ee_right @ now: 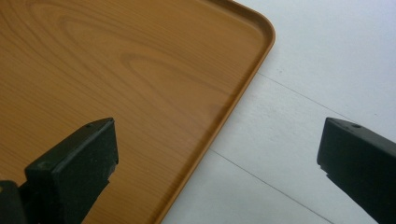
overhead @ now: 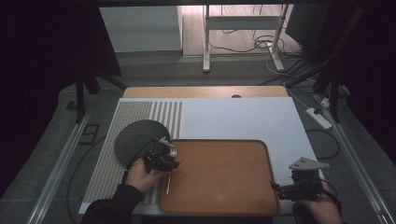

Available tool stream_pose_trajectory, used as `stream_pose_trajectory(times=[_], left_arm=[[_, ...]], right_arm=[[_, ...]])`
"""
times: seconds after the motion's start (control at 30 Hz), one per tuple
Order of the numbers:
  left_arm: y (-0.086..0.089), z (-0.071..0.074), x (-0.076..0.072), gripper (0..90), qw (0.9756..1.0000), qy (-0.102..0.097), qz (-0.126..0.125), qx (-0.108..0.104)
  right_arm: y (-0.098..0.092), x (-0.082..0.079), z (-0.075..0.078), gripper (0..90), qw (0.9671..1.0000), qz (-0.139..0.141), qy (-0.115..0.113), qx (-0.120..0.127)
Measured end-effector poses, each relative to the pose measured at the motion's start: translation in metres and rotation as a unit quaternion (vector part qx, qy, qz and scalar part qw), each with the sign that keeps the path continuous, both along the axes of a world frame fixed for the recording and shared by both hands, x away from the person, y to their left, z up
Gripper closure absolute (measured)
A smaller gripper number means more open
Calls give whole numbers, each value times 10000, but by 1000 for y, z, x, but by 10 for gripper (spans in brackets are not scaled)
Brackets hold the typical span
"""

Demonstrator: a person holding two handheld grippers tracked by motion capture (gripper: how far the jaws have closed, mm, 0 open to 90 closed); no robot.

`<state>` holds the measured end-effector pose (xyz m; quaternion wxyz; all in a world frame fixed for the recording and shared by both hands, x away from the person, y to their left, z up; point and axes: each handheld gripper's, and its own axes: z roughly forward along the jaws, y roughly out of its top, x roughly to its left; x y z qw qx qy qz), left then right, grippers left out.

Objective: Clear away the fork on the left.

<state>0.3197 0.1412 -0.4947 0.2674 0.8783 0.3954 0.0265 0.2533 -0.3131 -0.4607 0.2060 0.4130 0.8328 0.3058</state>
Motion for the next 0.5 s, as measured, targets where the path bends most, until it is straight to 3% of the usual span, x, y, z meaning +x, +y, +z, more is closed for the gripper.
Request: stream_pose_trajectory(times=[0.03, 0.13, 0.2, 0.5], left_arm=[[2, 1, 0, 538, 10000, -35, 35, -37], [11, 2, 1, 479, 9997, -127, 98, -206], [15, 1, 1, 391, 9993, -126, 136, -323], [28, 1, 4, 195, 9955, -242, 277, -875]], right_arm=[[0, 0, 0, 0, 10000, -1, 5, 2], [0, 0, 0, 0, 10000, -1, 8, 4], [0, 0, 0, 0, 10000, -9, 16, 13], [0, 0, 0, 0, 10000, -7, 23, 24]])
